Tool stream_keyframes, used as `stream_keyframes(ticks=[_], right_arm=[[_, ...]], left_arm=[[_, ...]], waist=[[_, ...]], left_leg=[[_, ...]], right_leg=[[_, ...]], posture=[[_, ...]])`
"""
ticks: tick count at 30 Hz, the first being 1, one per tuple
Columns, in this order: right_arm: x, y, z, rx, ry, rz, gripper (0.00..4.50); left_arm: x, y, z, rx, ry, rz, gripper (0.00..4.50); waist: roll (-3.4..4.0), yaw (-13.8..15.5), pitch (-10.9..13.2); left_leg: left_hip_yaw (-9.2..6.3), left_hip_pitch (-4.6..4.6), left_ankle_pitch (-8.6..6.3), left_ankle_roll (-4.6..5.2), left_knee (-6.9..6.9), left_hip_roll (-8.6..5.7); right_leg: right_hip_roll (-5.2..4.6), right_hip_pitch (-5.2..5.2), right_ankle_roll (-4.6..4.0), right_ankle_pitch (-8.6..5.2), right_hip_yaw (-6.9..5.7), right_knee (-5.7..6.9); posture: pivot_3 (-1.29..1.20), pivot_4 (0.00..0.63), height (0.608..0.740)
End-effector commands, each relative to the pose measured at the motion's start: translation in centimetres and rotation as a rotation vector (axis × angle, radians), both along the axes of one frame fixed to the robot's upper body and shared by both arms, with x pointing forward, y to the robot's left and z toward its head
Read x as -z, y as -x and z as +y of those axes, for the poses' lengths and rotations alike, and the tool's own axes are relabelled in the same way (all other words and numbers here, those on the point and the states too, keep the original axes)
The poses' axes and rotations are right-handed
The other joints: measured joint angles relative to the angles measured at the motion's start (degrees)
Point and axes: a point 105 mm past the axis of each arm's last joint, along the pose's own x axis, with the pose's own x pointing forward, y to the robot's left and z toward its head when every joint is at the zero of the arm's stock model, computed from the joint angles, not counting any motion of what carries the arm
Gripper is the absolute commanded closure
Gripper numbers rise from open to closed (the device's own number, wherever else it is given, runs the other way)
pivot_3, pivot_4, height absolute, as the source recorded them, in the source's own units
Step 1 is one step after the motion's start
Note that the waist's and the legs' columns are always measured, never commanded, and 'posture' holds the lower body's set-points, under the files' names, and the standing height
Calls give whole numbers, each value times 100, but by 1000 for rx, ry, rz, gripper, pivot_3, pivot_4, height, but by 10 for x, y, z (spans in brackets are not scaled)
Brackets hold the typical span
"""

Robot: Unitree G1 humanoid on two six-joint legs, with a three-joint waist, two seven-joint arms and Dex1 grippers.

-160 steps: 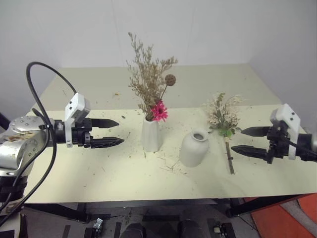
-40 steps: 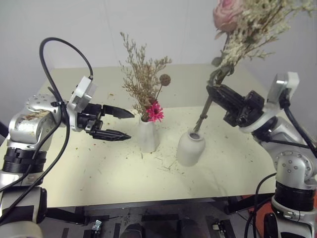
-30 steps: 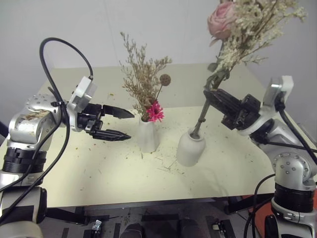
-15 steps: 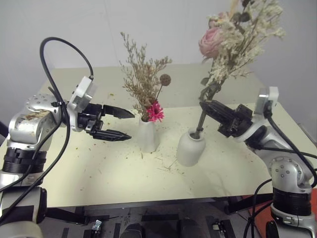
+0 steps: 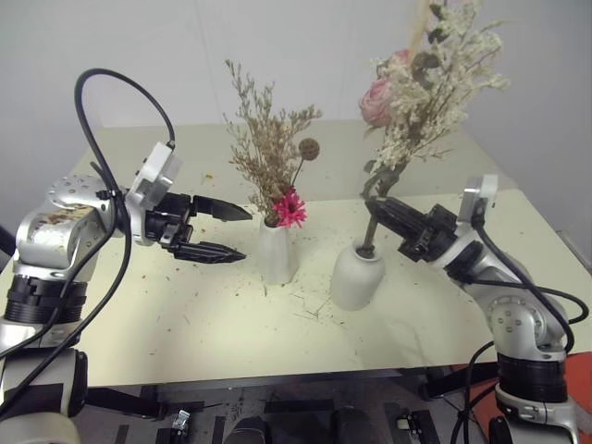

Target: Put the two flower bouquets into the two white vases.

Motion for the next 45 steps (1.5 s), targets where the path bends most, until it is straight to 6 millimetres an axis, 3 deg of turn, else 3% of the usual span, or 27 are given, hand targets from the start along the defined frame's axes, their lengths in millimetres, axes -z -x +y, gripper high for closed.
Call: stream_keyframes(ticks=[1, 4, 5, 15, 16, 27, 32, 38, 45], right_arm=[[-4, 7, 3, -9, 5, -52, 4259], [-1, 10, 4, -26, 6, -42, 4259], [0, 11, 4, -27, 6, -40, 3544], [4, 20, -12, -9, 78, -46, 210], [5, 21, -14, -8, 87, -45, 35], [28, 36, -38, -11, 247, -4, 35], [20, 17, -41, -8, 208, 26, 35], [13, -1, -29, -111, 211, 62, 35], [-7, 3, -11, -250, 198, 52, 35]], left_arm=[[-9, 3, 1, 2, 5, -36, 619], [-9, 4, 1, 2, 4, -36, 619], [-9, 4, 1, 1, 4, -36, 619], [-6, 1, 6, -22, 7, -21, 619], [-6, 1, 6, -25, 7, -20, 619], [-3, 1, 9, -48, 11, -13, 619], [-1, 2, 10, -57, 14, -5, 619], [-1, 2, 8, -58, 19, -7, 619], [0, 5, 9, -76, 26, -7, 619]], waist=[[0, 0, 0], [0, -1, 0], [0, -6, 0], [0, 5, 0], [0, 5, 0], [0, 5, 0], [-1, -13, 1], [-2, 1, 1], [-1, 7, 1]], left_leg=[[0, 0, 0, 0, 0, 0], [0, 0, 0, 0, 0, 0], [0, 0, 0, 0, 0, 0], [0, 0, 0, 0, 0, 0], [0, 0, 0, 0, 0, 0], [1, 4, 0, 0, 2, 0], [5, 16, 0, 0, 4, 0], [5, 33, 0, 0, 3, 1], [0, 19, -1, 2, 2, 1]], right_leg=[[0, 0, 0, 0, 0, 0], [0, 0, 0, 0, 0, 0], [0, 0, 0, 0, 0, 0], [0, 0, 0, 0, 0, -1], [0, 1, 0, 0, 0, -1], [0, 6, 1, -1, 1, -8], [0, 11, 1, -1, 7, -15], [3, 23, 0, -2, 8, -11], [1, 17, 0, -1, 3, -7]], posture=[[0, 150, 740], [0, 150, 740], [0, 150, 740], [0, 150, 740], [0, 150, 740], [0, 150, 740], [0, 150, 740], [0, 150, 740], [0, 150, 740]])
